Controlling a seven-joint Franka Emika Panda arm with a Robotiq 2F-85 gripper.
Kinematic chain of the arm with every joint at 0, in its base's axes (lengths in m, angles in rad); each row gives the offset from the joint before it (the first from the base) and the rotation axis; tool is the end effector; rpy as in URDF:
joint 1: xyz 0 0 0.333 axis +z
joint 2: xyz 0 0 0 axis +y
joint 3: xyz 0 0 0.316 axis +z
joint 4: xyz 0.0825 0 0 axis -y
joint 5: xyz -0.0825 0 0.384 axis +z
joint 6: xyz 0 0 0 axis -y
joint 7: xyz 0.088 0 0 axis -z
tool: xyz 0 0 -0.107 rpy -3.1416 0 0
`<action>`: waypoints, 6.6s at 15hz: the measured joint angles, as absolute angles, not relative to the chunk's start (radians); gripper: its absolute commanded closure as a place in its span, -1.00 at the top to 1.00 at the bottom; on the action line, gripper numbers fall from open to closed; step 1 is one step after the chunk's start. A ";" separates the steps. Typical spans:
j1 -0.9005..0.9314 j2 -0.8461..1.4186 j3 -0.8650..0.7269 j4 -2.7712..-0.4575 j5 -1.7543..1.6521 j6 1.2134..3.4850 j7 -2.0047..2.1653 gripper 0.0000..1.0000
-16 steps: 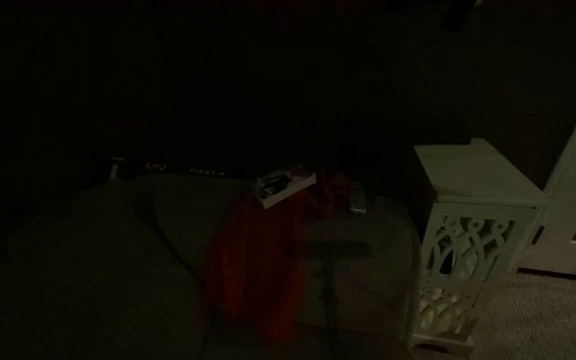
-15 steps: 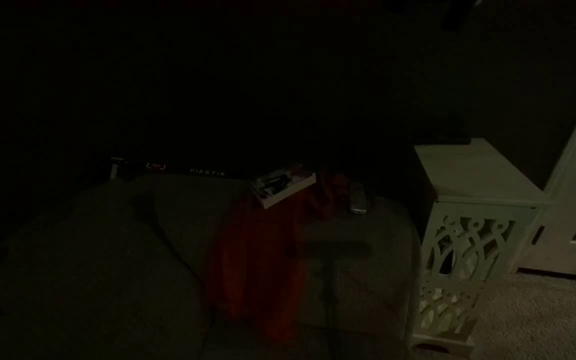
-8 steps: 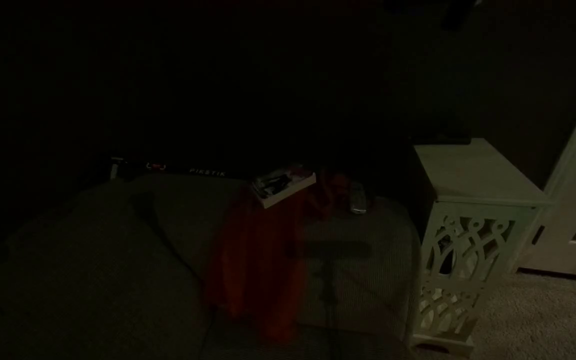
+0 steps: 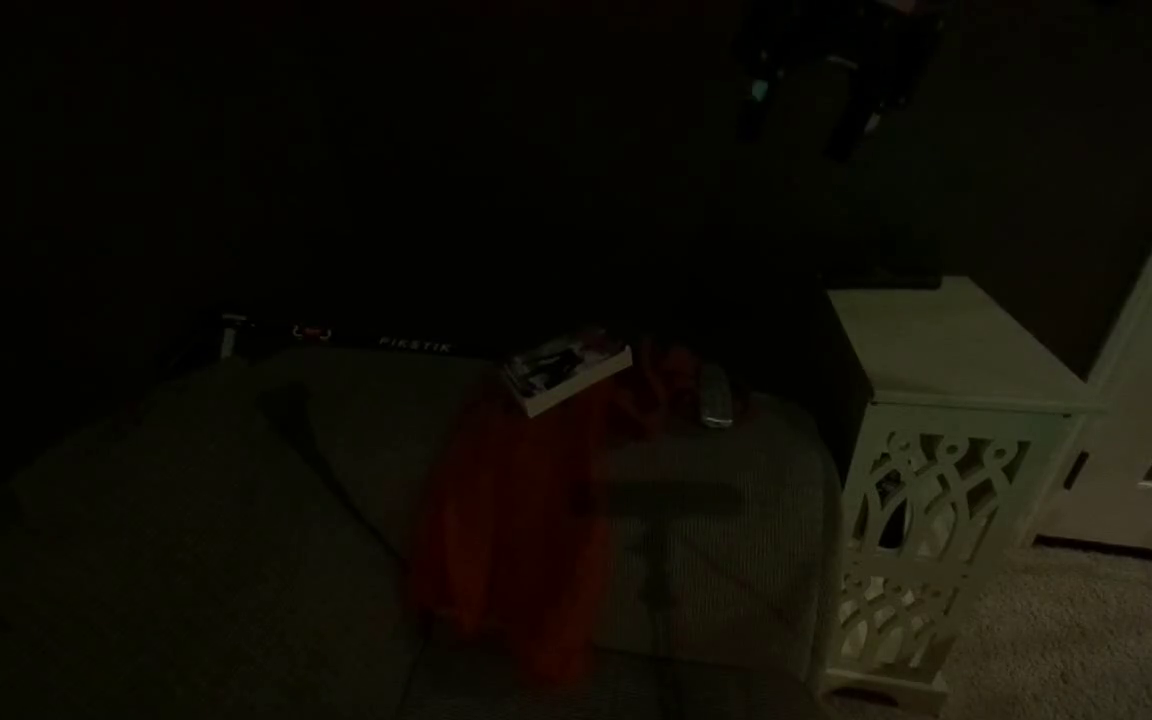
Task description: Put the book on top of the white shelf.
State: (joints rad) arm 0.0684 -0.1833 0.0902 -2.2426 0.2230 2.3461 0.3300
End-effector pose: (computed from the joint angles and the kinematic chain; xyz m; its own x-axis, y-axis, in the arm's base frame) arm 0.5090 0.0863 0.4735 0.9274 -0.3181 0.1968 -0.2644 -0.9296 -0.2568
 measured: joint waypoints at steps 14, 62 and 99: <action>0.016 0.227 -0.003 -1.930 0.185 2.260 0.366 1.00; -0.219 1.128 0.235 -1.102 0.900 2.384 -0.498 1.00; -0.257 0.978 0.227 -1.079 0.873 2.051 -0.520 -0.84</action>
